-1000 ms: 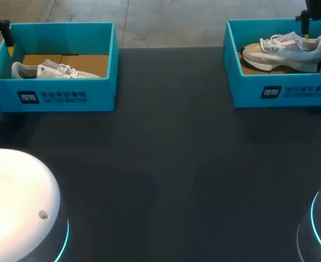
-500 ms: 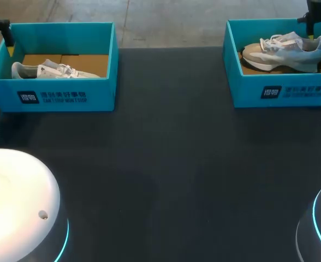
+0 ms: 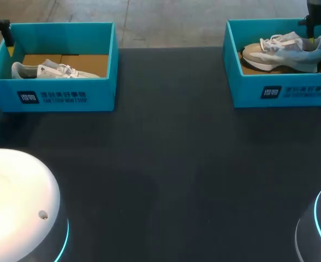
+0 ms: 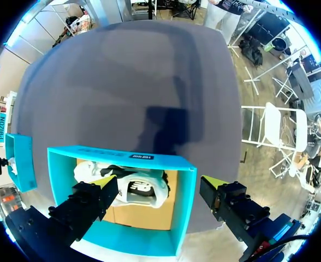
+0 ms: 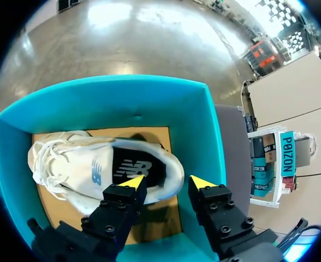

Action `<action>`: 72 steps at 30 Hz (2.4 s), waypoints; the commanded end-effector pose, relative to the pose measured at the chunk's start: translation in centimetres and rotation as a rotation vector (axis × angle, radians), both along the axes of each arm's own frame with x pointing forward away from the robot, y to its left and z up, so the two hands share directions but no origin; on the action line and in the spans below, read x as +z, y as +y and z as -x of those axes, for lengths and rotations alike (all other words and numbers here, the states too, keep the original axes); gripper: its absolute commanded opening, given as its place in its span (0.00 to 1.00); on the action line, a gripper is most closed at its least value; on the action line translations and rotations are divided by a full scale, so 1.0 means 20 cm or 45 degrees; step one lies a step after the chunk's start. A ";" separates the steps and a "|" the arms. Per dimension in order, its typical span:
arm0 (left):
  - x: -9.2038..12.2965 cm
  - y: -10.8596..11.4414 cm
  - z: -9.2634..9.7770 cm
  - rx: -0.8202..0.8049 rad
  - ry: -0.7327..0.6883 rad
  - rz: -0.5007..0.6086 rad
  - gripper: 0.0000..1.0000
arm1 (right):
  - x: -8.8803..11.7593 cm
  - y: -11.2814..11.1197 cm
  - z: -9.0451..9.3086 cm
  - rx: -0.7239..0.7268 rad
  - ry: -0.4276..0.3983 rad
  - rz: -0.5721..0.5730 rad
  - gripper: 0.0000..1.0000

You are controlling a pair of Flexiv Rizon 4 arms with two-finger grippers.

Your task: Take the shoe out of the shoebox, open the shoe tongue, remove and reinsert the insole, then place the shoe into the shoebox

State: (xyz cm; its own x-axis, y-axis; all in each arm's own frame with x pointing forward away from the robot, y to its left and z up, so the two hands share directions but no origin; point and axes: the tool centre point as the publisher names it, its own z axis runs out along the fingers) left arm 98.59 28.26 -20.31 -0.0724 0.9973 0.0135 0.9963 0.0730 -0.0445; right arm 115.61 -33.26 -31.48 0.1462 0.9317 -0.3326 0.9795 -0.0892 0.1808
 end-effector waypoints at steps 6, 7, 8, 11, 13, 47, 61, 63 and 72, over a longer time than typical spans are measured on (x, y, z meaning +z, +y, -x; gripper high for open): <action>0.00 0.00 0.00 -0.001 -0.003 -0.001 1.00 | -0.06 -0.02 -0.03 -0.009 0.034 -0.009 0.58; 0.00 0.00 0.00 -0.001 -0.003 -0.001 1.00 | -0.06 -0.02 -0.03 -0.010 0.035 -0.010 0.60; 0.00 0.00 0.00 -0.001 -0.003 -0.001 1.00 | -0.06 -0.02 -0.03 -0.011 0.037 -0.012 0.64; 0.00 0.00 0.00 -0.001 -0.003 -0.001 1.00 | -0.07 -0.02 -0.04 -0.009 0.043 -0.019 0.68; 0.00 0.00 0.00 -0.001 -0.003 -0.001 1.00 | -0.08 -0.03 -0.04 -0.007 0.048 -0.022 0.68; 0.00 0.00 0.00 -0.001 -0.003 -0.001 1.00 | -0.23 -0.09 -0.06 -0.040 0.143 -0.091 0.57; 0.00 0.00 0.00 -0.001 -0.003 -0.001 1.00 | -0.28 -0.03 -0.03 -0.025 0.172 -0.114 0.53; 0.00 0.00 0.00 -0.001 -0.003 -0.001 1.00 | -0.28 -0.03 -0.03 -0.025 0.175 -0.117 0.54; 0.00 0.00 0.00 -0.001 -0.003 -0.001 1.00 | -0.27 -0.05 -0.02 -0.039 0.178 -0.108 0.50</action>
State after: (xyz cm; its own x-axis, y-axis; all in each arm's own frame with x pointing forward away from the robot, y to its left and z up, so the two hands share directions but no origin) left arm 98.59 28.26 -20.31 -0.0725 0.9973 0.0135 0.9963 0.0730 -0.0445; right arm 115.61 -34.66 -36.88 0.1329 0.9541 -0.2684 0.9911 -0.1275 0.0375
